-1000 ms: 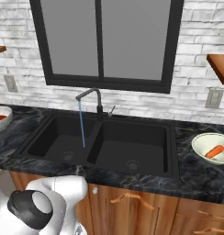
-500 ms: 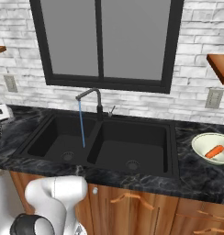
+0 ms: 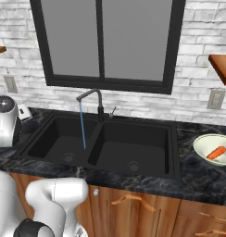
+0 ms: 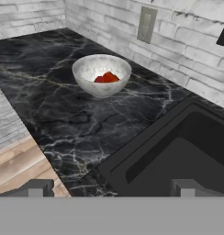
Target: Pick the tomatos from the sink and place them in one bowl. Place the carrot in the other bowl. Then turn off the sink faucet.
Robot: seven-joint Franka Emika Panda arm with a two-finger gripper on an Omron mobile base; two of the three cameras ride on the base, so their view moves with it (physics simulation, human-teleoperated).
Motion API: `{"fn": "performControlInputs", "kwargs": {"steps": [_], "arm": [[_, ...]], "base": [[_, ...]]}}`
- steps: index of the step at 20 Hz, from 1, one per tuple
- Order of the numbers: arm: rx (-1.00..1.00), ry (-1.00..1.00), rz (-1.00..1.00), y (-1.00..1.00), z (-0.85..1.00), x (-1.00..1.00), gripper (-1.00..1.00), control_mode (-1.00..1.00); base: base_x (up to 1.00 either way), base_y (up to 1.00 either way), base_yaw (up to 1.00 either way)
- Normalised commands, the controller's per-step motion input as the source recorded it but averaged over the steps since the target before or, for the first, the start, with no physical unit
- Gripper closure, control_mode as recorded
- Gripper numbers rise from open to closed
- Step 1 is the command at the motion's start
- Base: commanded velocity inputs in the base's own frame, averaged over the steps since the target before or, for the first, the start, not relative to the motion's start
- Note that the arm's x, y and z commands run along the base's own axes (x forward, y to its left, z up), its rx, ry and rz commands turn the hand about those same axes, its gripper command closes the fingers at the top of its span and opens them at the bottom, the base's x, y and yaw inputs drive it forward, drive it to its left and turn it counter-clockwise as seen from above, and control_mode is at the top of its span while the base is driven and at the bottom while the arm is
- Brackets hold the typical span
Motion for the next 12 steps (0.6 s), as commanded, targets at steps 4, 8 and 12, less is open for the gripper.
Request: {"fn": "performControlInputs", "kwargs": {"steps": [4, 8, 12], "arm": [[0.00, 0.00, -0.01, -0.79, 0.00, 0.19, -1.00, -1.00], [0.00, 0.00, -0.01, -0.77, 0.00, 0.11, -1.00, -1.00], [0.00, 0.00, -0.01, -0.77, -0.03, 0.04, -1.00, -1.00]], "base": [[0.00, 0.00, 0.00], [0.00, 0.00, 0.00], [0.00, 0.00, 0.00]]}}
